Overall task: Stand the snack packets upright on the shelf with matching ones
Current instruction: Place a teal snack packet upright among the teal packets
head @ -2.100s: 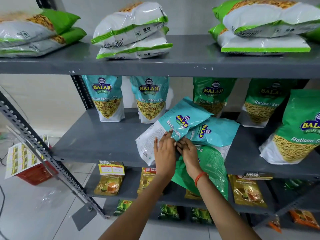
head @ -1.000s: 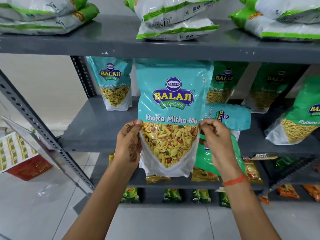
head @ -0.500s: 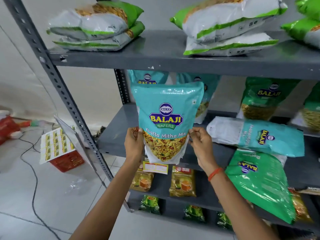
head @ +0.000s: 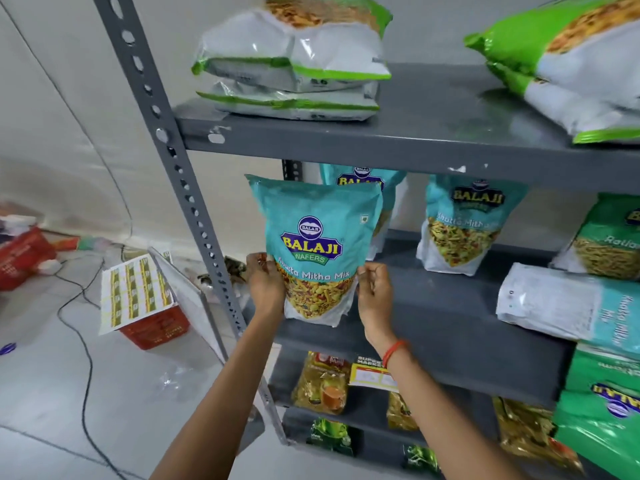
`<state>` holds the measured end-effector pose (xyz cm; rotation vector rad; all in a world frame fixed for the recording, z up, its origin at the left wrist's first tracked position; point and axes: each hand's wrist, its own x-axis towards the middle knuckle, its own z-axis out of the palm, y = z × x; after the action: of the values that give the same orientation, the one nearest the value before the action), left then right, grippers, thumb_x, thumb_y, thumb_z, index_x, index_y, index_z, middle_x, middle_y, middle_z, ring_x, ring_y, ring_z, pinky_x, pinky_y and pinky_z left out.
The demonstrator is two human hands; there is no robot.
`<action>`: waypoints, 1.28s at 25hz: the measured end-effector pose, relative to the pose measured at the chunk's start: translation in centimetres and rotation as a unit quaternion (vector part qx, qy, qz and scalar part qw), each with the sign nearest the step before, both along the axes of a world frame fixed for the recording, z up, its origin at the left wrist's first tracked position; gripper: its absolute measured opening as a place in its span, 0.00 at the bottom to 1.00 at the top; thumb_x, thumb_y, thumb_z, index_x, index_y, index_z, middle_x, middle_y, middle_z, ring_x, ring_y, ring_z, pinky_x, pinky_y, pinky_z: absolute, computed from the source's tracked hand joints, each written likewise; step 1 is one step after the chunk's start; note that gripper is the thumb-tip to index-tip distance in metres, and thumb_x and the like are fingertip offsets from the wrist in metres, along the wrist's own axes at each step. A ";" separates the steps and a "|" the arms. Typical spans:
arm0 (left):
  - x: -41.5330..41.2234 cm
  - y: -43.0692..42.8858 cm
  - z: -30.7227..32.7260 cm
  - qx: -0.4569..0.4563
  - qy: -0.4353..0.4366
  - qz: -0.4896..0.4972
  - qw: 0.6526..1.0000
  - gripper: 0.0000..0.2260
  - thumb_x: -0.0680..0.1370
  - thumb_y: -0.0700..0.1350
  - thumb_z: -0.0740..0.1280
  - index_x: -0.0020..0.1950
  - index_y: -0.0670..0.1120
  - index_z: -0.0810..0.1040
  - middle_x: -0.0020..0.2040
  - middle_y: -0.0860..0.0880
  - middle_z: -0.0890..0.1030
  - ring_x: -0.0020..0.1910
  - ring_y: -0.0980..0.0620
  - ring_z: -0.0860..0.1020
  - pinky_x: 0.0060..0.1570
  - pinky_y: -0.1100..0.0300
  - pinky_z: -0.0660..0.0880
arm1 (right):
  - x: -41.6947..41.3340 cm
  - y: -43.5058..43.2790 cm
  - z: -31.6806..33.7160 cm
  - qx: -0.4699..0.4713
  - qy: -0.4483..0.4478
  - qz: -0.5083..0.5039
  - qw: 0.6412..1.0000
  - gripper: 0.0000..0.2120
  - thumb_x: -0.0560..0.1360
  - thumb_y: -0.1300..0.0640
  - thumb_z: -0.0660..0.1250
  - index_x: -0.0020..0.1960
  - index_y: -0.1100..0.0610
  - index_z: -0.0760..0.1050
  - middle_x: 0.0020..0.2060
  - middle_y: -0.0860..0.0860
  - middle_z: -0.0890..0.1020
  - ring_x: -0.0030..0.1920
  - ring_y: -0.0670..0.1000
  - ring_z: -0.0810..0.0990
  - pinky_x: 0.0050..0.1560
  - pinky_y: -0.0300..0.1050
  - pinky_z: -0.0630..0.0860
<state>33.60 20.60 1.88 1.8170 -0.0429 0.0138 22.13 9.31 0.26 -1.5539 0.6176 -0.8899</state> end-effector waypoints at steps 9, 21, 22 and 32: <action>-2.6 -0.3 -0.9 -0.094 -0.013 -0.064 0.993 0.24 0.81 0.57 0.48 0.74 0.48 0.54 0.73 0.45 0.65 0.71 0.46 0.64 0.66 0.54 0.63 | 0.8 0.6 -0.8 -0.013 0.001 -0.001 1.000 0.06 0.80 0.57 0.57 0.54 0.51 0.71 0.49 0.43 0.79 0.53 0.44 0.79 0.46 0.28 0.76; -20.2 -12.0 -2.9 0.148 -0.321 -0.226 0.908 0.26 0.81 0.51 0.50 0.76 0.45 0.47 0.77 0.48 0.47 0.77 0.54 0.45 0.75 0.53 0.42 | -13.3 -6.5 0.9 -0.200 -0.039 -0.158 0.966 0.11 0.79 0.68 0.57 0.60 0.63 0.71 0.57 0.57 0.74 0.59 0.49 0.73 0.61 0.32 0.69; -21.9 -13.8 -3.3 0.160 -0.320 -0.256 0.898 0.26 0.81 0.51 0.50 0.76 0.45 0.48 0.77 0.48 0.46 0.77 0.54 0.45 0.75 0.52 0.42 | -15.4 -7.9 0.2 -0.180 -0.032 -0.182 0.966 0.12 0.78 0.69 0.57 0.60 0.64 0.71 0.56 0.57 0.74 0.57 0.49 0.73 0.59 0.30 0.68; -30.4 -27.5 -4.9 0.204 -0.322 -0.447 0.810 0.17 0.79 0.44 0.60 0.68 0.45 0.70 0.75 0.46 0.63 0.74 0.51 0.61 0.75 0.52 0.52 | -27.6 -17.6 -3.0 0.311 -0.172 -0.264 0.897 0.15 0.80 0.68 0.52 0.66 0.66 0.64 0.62 0.63 0.73 0.59 0.56 0.76 0.63 0.45 0.70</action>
<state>3.22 -6.90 -2.98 1.9675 -1.4787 -0.0518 -5.44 -8.26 -2.76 -0.6300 0.9697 -1.1881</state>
